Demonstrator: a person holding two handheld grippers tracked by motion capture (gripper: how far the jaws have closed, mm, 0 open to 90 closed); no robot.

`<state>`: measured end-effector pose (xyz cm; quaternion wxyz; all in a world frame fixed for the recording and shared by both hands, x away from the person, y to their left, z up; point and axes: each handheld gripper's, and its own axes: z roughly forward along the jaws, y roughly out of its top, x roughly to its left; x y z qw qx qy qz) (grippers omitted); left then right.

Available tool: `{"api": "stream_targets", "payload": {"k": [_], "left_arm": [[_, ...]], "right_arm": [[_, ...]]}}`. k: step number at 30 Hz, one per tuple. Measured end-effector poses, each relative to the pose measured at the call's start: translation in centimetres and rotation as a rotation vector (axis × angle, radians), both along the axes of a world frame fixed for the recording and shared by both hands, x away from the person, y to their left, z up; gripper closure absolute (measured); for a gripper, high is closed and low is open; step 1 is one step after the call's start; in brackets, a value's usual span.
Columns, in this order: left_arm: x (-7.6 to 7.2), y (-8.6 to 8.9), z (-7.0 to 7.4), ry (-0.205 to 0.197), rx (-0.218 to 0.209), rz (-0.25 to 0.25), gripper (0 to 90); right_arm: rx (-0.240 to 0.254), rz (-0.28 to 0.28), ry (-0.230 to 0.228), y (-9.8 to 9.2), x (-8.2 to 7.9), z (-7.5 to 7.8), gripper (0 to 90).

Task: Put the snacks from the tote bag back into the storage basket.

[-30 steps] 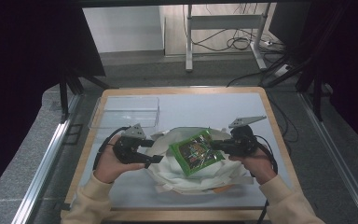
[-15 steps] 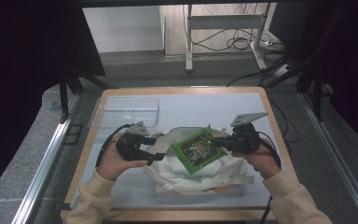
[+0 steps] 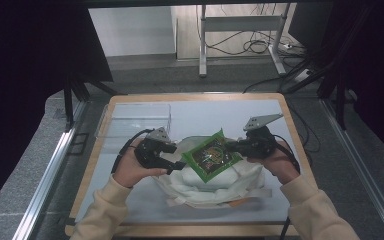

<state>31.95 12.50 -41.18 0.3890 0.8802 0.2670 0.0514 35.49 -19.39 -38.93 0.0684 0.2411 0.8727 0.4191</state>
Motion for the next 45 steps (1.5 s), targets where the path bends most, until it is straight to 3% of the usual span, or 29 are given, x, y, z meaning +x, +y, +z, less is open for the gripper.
{"api": "stream_targets", "payload": {"k": [9,16,20,24,25,30,39,41,45], "left_arm": [[0.7,-0.5,0.6,0.010,0.003,-0.030,33.7],[1.7,-2.2,0.2,0.047,-0.013,-0.045,36.5],[2.1,-2.7,-0.1,0.066,0.003,-0.093,42.9],[2.1,-3.0,-0.5,0.092,0.010,-0.127,56.8],[2.1,-2.9,-0.6,0.092,0.034,-0.136,58.5],[1.7,-2.8,-0.9,0.101,0.025,-0.120,71.2],[1.5,-2.3,-1.1,0.108,0.022,-0.116,72.3],[1.3,-2.1,-1.1,0.104,0.019,-0.105,72.3],[1.1,-1.6,-1.1,0.090,-0.001,-0.077,72.3]], "right_arm": [[-0.037,0.047,-0.029,0.7,0.1,0.6,87.6],[-0.047,0.118,-0.058,1.7,-0.1,1.2,87.6],[-0.049,0.166,-0.076,2.5,-0.3,1.4,87.4],[-0.046,0.205,-0.110,3.1,-0.4,1.6,87.0],[-0.041,0.207,-0.110,3.2,-0.4,1.6,86.8],[-0.037,0.211,-0.119,3.5,-0.3,1.6,85.2],[-0.008,0.202,-0.104,3.8,-0.2,1.4,79.3],[0.001,0.196,-0.106,3.8,-0.3,1.5,75.2],[0.036,0.128,-0.107,3.5,-0.6,2.0,59.9]]}}
